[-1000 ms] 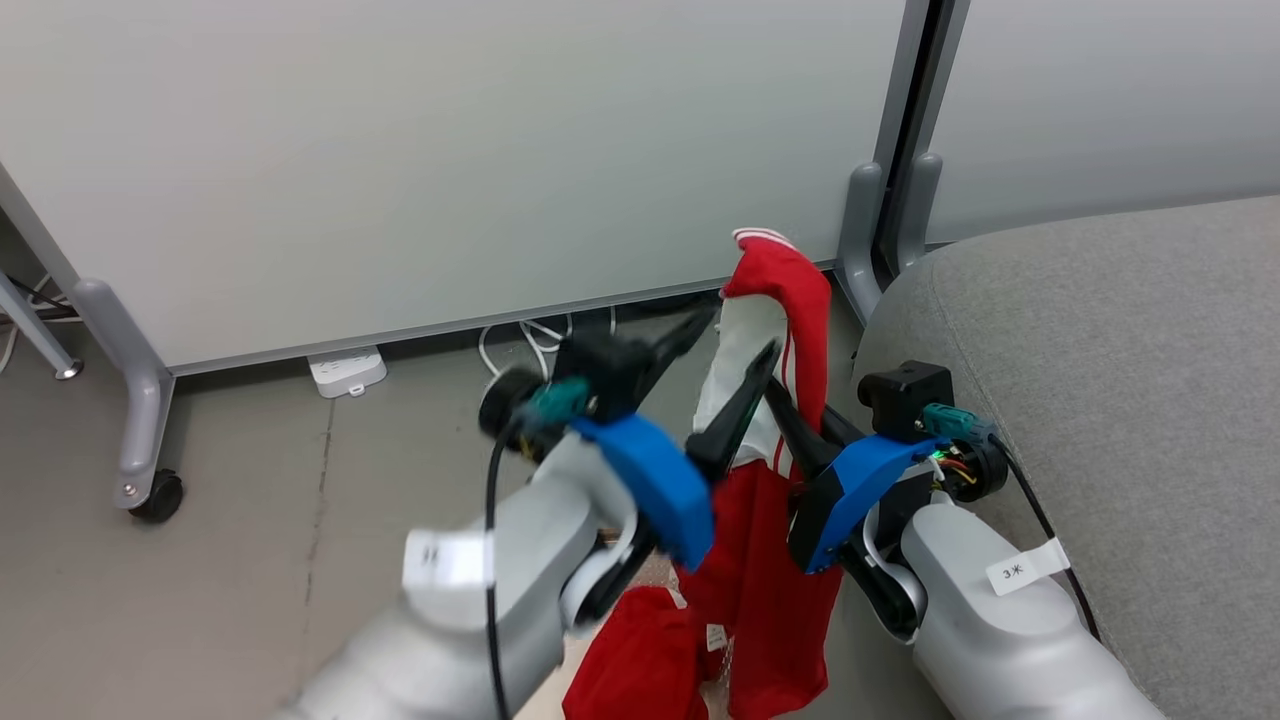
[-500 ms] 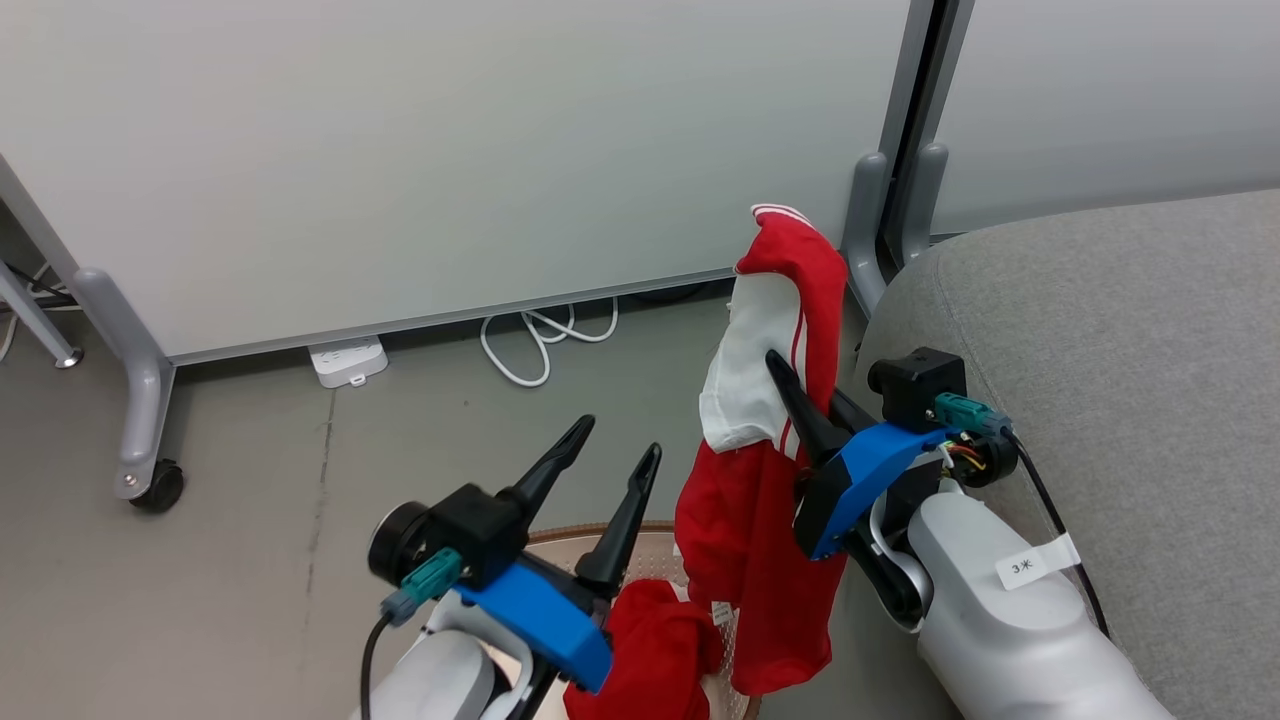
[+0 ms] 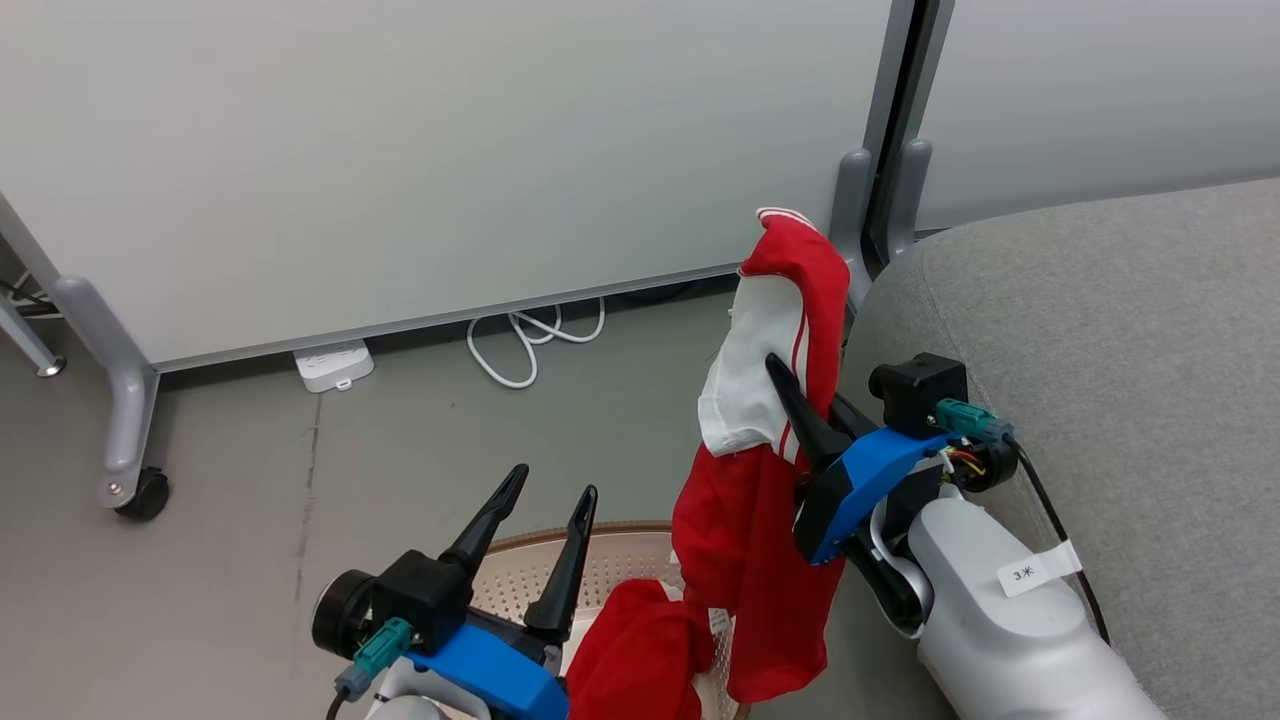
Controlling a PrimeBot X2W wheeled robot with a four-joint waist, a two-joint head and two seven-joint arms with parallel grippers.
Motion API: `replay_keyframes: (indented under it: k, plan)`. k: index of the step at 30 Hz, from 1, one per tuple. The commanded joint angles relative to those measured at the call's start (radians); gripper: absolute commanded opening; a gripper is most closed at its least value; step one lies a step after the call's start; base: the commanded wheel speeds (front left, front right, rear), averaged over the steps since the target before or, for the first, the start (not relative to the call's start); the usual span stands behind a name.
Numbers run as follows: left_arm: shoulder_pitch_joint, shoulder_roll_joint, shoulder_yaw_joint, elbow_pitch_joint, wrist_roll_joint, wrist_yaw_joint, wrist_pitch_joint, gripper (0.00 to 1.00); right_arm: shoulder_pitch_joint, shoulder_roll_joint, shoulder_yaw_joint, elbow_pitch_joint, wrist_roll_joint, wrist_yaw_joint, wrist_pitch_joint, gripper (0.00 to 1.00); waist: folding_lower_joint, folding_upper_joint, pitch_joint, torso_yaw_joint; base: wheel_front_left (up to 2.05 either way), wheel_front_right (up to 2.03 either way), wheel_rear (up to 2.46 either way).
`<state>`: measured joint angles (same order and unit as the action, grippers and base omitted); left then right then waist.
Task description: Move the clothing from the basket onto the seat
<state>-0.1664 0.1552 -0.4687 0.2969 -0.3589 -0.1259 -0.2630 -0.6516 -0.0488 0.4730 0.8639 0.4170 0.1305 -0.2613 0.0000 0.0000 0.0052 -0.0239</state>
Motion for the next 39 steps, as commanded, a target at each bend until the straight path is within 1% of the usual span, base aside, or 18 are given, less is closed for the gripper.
replay_keyframes:
  k: [1, 5, 9, 14, 18, 24, 25, 32, 39]
  plan:
    - [0.008, -0.001, 0.006, -0.004, 0.004, -0.006, -0.003, 1.00, 0.007, -0.003, 0.001, -0.005, 0.007, 0.000, -0.005, 0.00, 0.0000, 0.0000, 0.001, -0.004, 0.00, 0.00, 0.00]
    - [0.011, 0.000, 0.010, -0.007, 0.002, -0.005, -0.003, 1.00, 0.004, -0.003, 0.004, -0.005, 0.010, 0.000, -0.005, 0.00, 0.0000, 0.0000, 0.002, -0.013, 0.00, 0.00, 0.00]
    - [0.015, 0.006, 0.018, -0.010, 0.006, -0.005, -0.003, 1.00, -0.004, -0.003, 0.011, -0.012, 0.018, 0.000, -0.005, 0.00, 0.0000, 0.0000, 0.006, -0.046, 0.00, 0.00, 0.00]
    - [0.011, 0.013, 0.023, -0.018, 0.007, -0.005, -0.003, 1.00, -0.007, -0.003, 0.025, -0.024, 0.029, 0.000, -0.004, 0.00, 0.0000, 0.0000, 0.018, -0.120, 0.00, 0.00, 0.00]
    - [0.003, 0.015, 0.026, -0.026, 0.009, -0.005, -0.003, 1.00, 0.000, -0.003, 0.038, -0.027, 0.029, 0.000, -0.003, 0.00, 0.0000, 0.0000, 0.031, -0.198, 0.00, 0.00, 0.00]
    - [-0.009, 0.019, 0.019, -0.026, 0.013, -0.006, -0.003, 1.00, 0.011, -0.003, 0.029, -0.027, 0.020, 0.000, -0.004, 0.00, 0.0000, 0.0000, 0.053, -0.304, 0.00, 0.00, 0.00]
    - [-0.014, 0.021, 0.016, -0.027, 0.016, -0.006, -0.003, 1.00, 0.016, -0.003, 0.015, -0.023, 0.014, 0.000, -0.004, 0.00, 0.0000, 0.0000, 0.059, -0.332, 0.00, 0.00, 0.00]
    - [-0.017, 0.032, 0.032, -0.033, 0.020, -0.006, -0.003, 1.00, 0.031, -0.002, -0.016, -0.037, 0.004, 0.000, -0.005, 0.00, 0.0000, 0.0000, 0.075, -0.418, 0.00, 0.00, 0.00]
    - [-0.022, 0.039, 0.025, -0.034, 0.025, -0.006, -0.003, 1.00, 0.044, -0.002, -0.032, -0.062, 0.012, 0.000, -0.005, 0.00, 0.0000, 0.0000, 0.092, -0.470, 0.00, 0.00, 0.00]
